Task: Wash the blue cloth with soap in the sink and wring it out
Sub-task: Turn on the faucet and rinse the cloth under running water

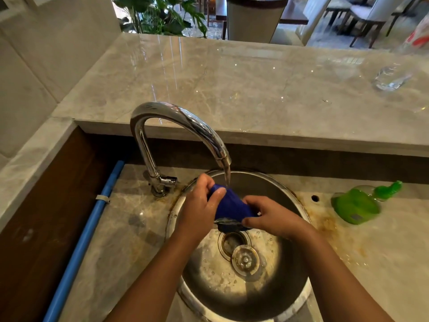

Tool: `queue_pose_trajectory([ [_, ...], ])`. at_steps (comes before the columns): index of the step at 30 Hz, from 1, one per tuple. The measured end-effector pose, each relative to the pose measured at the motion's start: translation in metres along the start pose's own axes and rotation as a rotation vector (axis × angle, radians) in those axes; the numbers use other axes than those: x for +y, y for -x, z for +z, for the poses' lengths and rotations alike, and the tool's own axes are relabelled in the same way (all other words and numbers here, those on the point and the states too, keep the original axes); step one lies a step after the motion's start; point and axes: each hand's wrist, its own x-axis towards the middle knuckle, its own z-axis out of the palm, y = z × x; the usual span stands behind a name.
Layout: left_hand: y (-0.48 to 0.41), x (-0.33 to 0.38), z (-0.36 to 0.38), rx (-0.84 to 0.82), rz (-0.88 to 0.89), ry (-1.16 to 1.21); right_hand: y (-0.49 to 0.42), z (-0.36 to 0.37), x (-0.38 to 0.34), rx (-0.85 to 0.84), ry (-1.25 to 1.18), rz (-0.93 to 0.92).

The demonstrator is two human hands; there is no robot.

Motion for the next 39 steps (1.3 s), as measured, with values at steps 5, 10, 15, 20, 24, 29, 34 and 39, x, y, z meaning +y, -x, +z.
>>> queue_pose_trajectory([
  [5, -0.005, 0.007, -0.009, 0.086, -0.253, 0.312, -0.004, 0.003, 0.010, 0.231, -0.223, -0.021],
  [10, -0.012, -0.008, -0.021, -0.088, -0.416, 0.575, -0.003, 0.001, 0.006, 0.385, -0.433, -0.073],
  [15, -0.012, -0.008, -0.018, -0.219, -0.379, 0.346, -0.004, 0.001, -0.003, 0.468, -0.468, -0.097],
  [20, -0.023, -0.003, -0.023, -0.134, -0.304, -0.035, -0.001, 0.007, -0.005, 0.606, -0.234, -0.165],
  [24, -0.021, -0.006, -0.030, -0.128, -0.287, 0.192, -0.001, 0.011, -0.004, 0.656, -0.577, -0.138],
  [29, -0.013, -0.008, -0.010, 0.059, -0.372, 0.549, -0.009, 0.021, -0.017, 0.624, -0.824, -0.172],
  [34, -0.016, 0.000, 0.028, 0.351, -0.420, 0.352, -0.019, 0.038, -0.028, 0.762, -0.626, -0.211],
  [39, -0.022, 0.010, 0.037, 0.398, -0.419, 0.363, -0.025, 0.041, -0.023, 0.882, -0.572, -0.188],
])
